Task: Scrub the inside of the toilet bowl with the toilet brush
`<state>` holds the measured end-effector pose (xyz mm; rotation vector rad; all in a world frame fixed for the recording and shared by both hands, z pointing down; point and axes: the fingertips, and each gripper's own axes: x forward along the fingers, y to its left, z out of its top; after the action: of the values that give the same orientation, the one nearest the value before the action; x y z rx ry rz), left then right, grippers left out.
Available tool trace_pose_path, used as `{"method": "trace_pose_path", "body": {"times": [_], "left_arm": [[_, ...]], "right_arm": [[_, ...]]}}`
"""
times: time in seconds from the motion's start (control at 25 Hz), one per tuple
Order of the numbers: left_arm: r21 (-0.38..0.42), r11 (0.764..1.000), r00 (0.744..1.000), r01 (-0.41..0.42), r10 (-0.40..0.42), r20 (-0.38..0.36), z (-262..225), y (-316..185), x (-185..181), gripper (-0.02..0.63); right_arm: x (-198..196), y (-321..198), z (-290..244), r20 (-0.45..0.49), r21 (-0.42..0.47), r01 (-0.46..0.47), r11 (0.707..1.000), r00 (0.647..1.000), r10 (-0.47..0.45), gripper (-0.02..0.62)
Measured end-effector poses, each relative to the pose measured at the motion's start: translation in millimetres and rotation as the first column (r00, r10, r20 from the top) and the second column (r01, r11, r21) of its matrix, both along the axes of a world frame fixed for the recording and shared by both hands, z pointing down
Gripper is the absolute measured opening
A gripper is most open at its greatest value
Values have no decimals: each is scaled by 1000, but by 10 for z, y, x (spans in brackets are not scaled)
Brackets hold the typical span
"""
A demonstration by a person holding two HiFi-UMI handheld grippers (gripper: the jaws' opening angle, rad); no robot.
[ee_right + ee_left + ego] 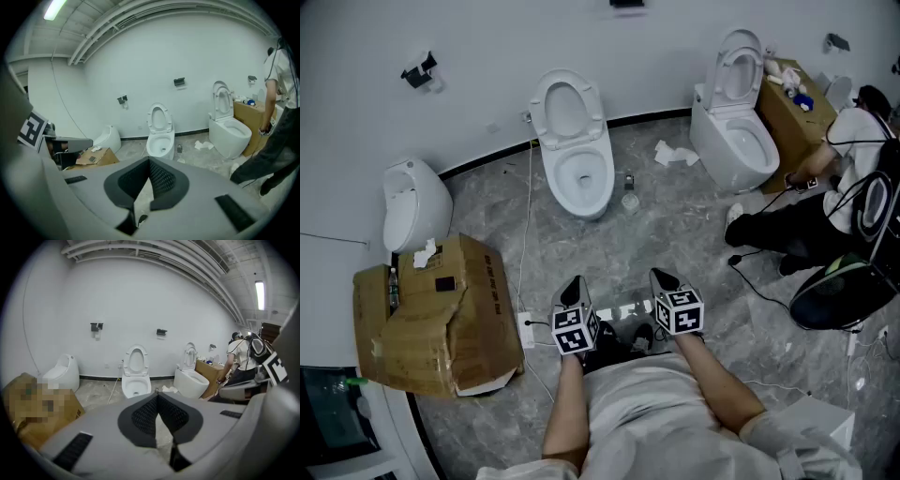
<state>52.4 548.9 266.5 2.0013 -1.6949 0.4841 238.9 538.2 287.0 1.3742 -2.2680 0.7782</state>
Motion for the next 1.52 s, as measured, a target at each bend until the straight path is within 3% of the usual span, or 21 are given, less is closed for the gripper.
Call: {"method": "trace_pose_path", "body": {"times": [0.16,0.44,0.72,1.08,1.16,1.32,1.52], "left_arm": [[0,999,999,-43,43,12,64,-28,106,28],[23,1000,1000,-17,18,-15,9,-74,71,26],[37,999,1000,-21,21,3,75,-279,-105,26],[76,996,995,-40,46,-89,115,-918,-244,26],[71,997,990,-22,32,-137,135,-1130,-281,25],[15,999,993,-36,37,-116,289,-1617,-364,26],[10,1000,989,-30,31,-146,297,-2196,-742,26]], "right_arm": [[140,-143,9,-18,16,-33,999,999,33,2],[136,-181,85,-64,10,-32,999,997,32,2],[-110,-349,83,8,27,-22,999,1000,22,2],[-439,-875,-4,110,43,15,999,994,-20,3],[-441,-1003,-1,106,28,19,999,994,-22,3],[-371,-1257,188,39,-28,2,1000,999,-1,5],[-597,-1777,339,46,-88,-50,995,997,54,5]]}}
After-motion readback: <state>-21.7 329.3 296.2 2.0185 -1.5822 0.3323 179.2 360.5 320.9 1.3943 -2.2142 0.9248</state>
